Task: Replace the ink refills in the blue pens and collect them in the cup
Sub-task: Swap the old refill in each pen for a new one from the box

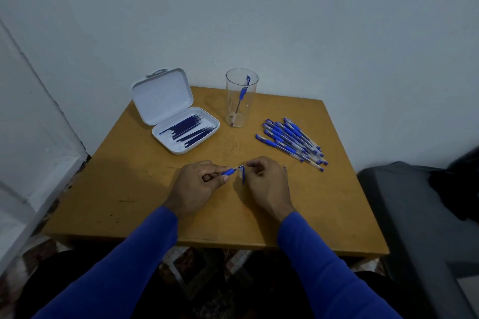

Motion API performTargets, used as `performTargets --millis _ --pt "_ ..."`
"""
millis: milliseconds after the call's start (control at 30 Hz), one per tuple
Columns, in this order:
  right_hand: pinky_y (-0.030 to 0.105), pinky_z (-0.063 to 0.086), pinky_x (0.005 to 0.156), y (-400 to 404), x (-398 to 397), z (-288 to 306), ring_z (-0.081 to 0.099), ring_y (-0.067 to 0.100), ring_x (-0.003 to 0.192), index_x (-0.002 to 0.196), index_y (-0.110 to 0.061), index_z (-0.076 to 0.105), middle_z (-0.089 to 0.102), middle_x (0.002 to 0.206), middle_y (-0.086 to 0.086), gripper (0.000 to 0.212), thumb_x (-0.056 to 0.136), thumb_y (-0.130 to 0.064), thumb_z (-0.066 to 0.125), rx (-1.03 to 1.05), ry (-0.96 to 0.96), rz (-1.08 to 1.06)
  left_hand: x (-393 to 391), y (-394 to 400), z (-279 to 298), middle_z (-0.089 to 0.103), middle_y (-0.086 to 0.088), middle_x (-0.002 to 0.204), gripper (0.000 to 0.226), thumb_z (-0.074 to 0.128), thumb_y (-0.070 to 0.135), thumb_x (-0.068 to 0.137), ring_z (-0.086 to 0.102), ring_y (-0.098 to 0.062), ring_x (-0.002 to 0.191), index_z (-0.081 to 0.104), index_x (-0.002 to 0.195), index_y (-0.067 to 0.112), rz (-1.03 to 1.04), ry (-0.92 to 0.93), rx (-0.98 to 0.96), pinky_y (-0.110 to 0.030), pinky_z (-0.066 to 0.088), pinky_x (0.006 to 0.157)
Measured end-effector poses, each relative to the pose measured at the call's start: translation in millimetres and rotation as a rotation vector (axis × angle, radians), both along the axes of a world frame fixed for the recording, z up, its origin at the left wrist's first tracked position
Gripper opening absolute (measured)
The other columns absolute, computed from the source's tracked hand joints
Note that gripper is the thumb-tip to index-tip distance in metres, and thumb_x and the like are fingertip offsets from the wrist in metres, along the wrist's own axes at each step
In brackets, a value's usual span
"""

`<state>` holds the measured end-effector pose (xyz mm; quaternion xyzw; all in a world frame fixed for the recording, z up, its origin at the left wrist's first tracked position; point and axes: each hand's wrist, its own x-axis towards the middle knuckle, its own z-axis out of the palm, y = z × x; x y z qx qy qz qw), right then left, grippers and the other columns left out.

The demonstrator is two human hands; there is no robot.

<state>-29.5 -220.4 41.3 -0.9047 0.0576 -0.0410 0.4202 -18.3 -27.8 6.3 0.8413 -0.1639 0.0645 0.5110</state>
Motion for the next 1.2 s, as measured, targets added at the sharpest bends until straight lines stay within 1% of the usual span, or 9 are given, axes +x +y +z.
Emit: performTargets --millis 133,200,467,600,700,833,1033,1100,1200 --pt "0.016 0.042 0.050 9 -7 8 0.056 0.006 0.064 0.094 -0.018 0.074 0.066 0.079 -0.004 0.010 0.096 -0.015 0.065 0.437 0.118 -0.039 0 0 0 0.067 0.009 0.081 0.029 0.075 0.016 0.089 0.060 -0.013 0.074 0.074 0.118 0.022 -0.010 -0.026 0.010 -0.024 0.051 0.066" --pt "0.014 0.038 0.042 12 -9 13 0.052 0.006 0.055 0.095 -0.016 0.073 0.064 0.076 -0.002 0.008 0.098 -0.018 0.066 0.487 0.164 -0.031 0 0 0 0.065 0.013 0.080 0.030 0.075 0.016 0.089 0.059 -0.013 0.074 0.073 0.118 0.023 -0.007 -0.036 0.019 -0.022 0.049 0.064" --pt "0.026 0.040 0.037 8 -8 16 0.055 0.016 0.051 0.106 -0.008 0.058 0.068 0.084 0.017 0.017 0.108 -0.020 0.047 0.855 0.155 -0.087 0 -1 0 0.063 0.020 0.079 0.027 0.076 0.016 0.089 0.057 -0.007 0.071 0.075 0.115 0.023 0.007 -0.012 -0.015 -0.016 0.044 0.063" --pt "0.027 0.052 0.044 8 -11 18 0.063 0.018 0.058 0.115 -0.006 0.059 0.070 0.079 0.012 0.014 0.104 -0.013 0.056 0.969 0.179 0.003 0 0 0 0.063 0.021 0.080 0.027 0.076 0.016 0.089 0.057 -0.007 0.072 0.075 0.115 0.026 0.002 -0.023 -0.002 -0.017 0.044 0.064" --pt "0.025 0.055 0.049 11 -13 16 0.066 0.016 0.063 0.115 -0.002 0.061 0.071 0.082 0.012 0.015 0.103 -0.007 0.054 0.971 0.188 0.022 -1 0 2 0.064 0.023 0.082 0.028 0.075 0.015 0.089 0.059 -0.006 0.073 0.074 0.113 0.029 -0.003 -0.033 0.014 -0.014 0.044 0.063" --pt "0.029 0.059 0.051 15 -8 14 0.072 0.023 0.073 0.119 -0.007 0.050 0.076 0.100 0.016 0.016 0.109 -0.017 0.044 1.018 0.107 -0.039 -1 -1 1 0.065 0.016 0.079 0.028 0.075 0.017 0.090 0.059 -0.009 0.073 0.075 0.116 0.026 0.007 -0.040 0.020 -0.015 0.045 0.063" --pt "0.033 0.056 0.047 4 1 22 0.068 0.021 0.061 0.115 -0.016 0.050 0.075 0.086 0.011 0.011 0.110 -0.023 0.042 0.943 -0.079 -0.304 0 -2 0 0.067 0.008 0.080 0.027 0.077 0.017 0.088 0.058 -0.013 0.072 0.076 0.114 0.024 0.019 -0.027 -0.006 -0.020 0.048 0.064" --pt "0.032 0.053 0.048 -8 4 18 0.064 0.016 0.059 0.116 -0.018 0.057 0.071 0.080 0.007 0.016 0.107 -0.028 0.049 0.770 -0.130 -0.410 0 -2 -1 0.067 0.008 0.080 0.027 0.077 0.018 0.088 0.058 -0.010 0.073 0.076 0.114 0.024 0.035 -0.012 -0.008 -0.019 0.048 0.066" --pt "0.026 0.055 0.067 -31 3 7 0.063 0.009 0.079 0.116 -0.019 0.070 0.071 0.095 0.001 0.023 0.101 -0.034 0.061 0.327 -0.172 -0.432 0 -4 -1 0.067 0.010 0.081 0.027 0.077 0.019 0.088 0.059 -0.008 0.075 0.075 0.114 0.025 0.038 -0.004 0.010 -0.016 0.047 0.068"
